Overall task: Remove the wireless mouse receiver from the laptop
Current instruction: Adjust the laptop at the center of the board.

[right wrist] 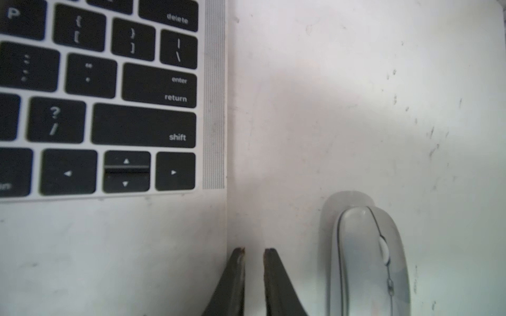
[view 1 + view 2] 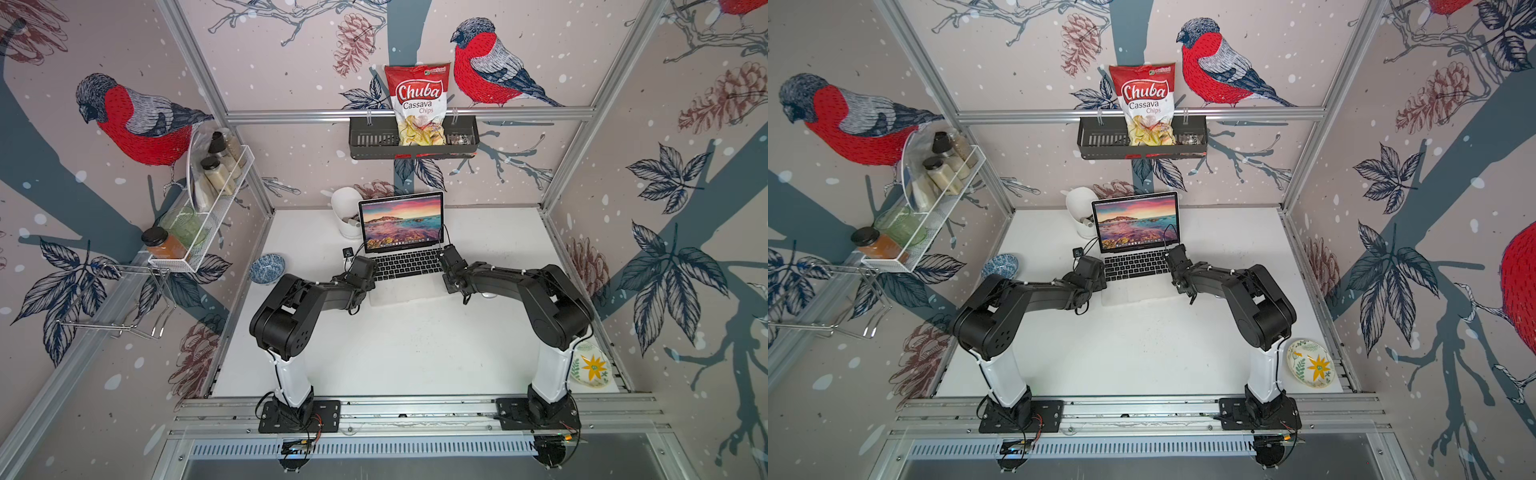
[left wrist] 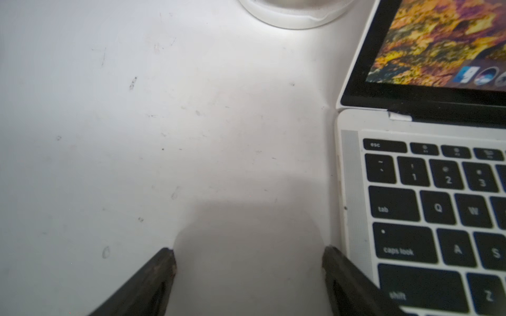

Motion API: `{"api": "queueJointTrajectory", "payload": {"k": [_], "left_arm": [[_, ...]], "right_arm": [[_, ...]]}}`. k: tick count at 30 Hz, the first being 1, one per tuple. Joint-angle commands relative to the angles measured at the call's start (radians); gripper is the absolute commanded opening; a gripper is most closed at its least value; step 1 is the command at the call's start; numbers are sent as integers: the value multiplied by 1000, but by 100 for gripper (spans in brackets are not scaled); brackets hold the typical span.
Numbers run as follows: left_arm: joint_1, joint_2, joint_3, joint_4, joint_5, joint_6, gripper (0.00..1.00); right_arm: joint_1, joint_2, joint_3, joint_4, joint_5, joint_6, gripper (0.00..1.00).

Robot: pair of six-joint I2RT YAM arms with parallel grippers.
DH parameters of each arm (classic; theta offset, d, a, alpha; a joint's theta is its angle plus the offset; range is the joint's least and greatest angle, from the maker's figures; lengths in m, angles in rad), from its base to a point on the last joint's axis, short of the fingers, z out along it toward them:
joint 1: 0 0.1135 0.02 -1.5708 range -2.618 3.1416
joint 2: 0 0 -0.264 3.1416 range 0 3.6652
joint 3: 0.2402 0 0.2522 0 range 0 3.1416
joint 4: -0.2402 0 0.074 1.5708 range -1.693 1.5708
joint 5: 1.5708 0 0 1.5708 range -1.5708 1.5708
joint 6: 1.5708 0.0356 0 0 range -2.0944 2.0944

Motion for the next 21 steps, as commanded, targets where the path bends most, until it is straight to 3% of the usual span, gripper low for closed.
{"api": "queueJointTrajectory", "payload": {"k": [1,13,21], "left_arm": [[-40,39,9,-72,214,26,89],[-86,27,2,-108,184,5,89],[-87,-13,7,-121,95,20,91]], "right_arm": [[34,14,-17,-61,-240,35,20],[48,27,-14,-62,-240,39,19],[38,21,-13,-80,-197,44,20]]}}
